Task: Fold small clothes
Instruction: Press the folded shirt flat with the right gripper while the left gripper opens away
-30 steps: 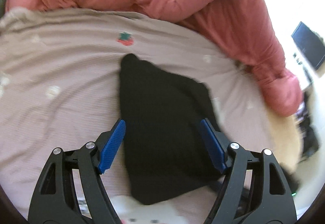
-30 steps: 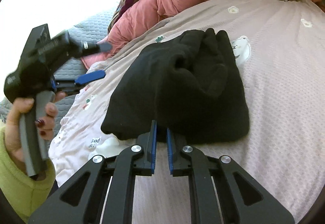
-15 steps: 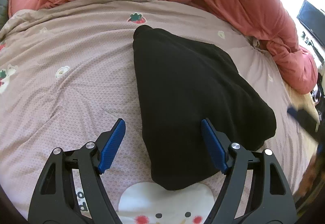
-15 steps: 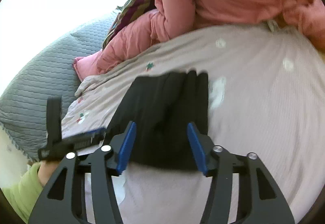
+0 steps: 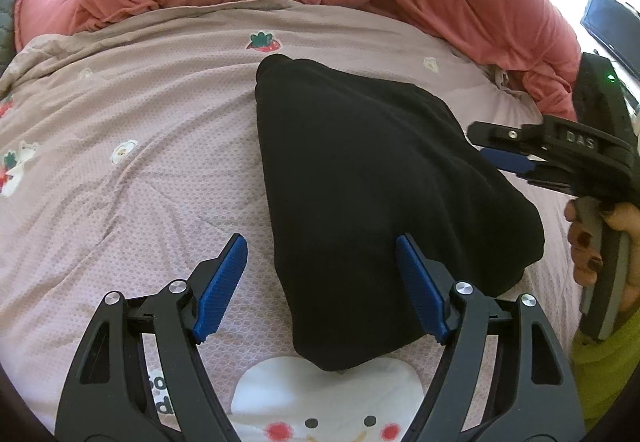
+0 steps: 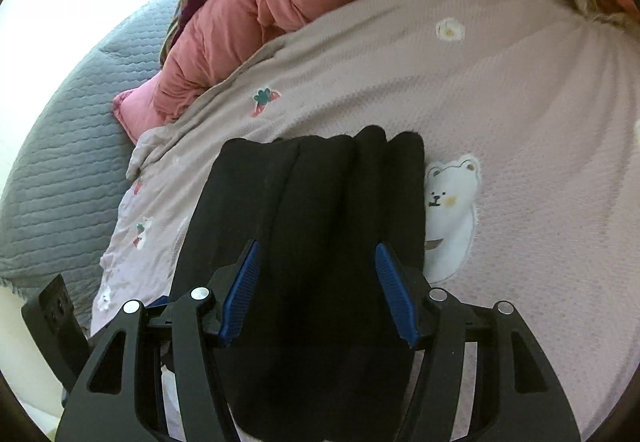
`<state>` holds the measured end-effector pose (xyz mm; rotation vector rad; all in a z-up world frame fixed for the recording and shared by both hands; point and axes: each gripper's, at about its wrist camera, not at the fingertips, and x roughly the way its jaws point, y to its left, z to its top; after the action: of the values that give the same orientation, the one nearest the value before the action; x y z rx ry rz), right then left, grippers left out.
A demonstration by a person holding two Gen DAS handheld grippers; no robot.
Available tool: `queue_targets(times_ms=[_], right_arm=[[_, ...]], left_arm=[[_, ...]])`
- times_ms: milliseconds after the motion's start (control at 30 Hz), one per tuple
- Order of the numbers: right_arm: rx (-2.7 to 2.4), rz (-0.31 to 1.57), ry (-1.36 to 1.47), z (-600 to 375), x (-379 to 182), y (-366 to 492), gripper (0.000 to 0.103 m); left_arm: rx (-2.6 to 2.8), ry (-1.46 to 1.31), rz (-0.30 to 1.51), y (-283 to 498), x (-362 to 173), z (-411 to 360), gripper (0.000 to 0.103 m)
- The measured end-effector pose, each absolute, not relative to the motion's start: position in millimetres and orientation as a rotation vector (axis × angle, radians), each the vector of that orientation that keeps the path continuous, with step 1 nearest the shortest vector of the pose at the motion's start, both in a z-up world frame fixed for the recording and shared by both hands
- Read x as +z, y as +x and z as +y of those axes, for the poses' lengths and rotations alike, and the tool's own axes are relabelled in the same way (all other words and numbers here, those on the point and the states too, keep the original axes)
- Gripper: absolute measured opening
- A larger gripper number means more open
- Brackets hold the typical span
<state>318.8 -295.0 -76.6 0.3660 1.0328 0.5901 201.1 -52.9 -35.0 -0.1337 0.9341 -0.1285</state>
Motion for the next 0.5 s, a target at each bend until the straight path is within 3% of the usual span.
queue_targets(times_ms=[333,433,500], right_arm=[[0.636,1.059,0.352,-282,-85,335,0.055],[0.664,1.058,0.343,-278,-84,334,0.033],[0.670,1.040,0.303,-273,-80,329,0.028]], left_arm=[[-0.131,-0.141,0.929,200,-35,-53,0.069],[-0.130,-0.138,0.927,200,-34,-53,0.069],[-0.130,-0.140,0.927,201,-34,-53,0.069]])
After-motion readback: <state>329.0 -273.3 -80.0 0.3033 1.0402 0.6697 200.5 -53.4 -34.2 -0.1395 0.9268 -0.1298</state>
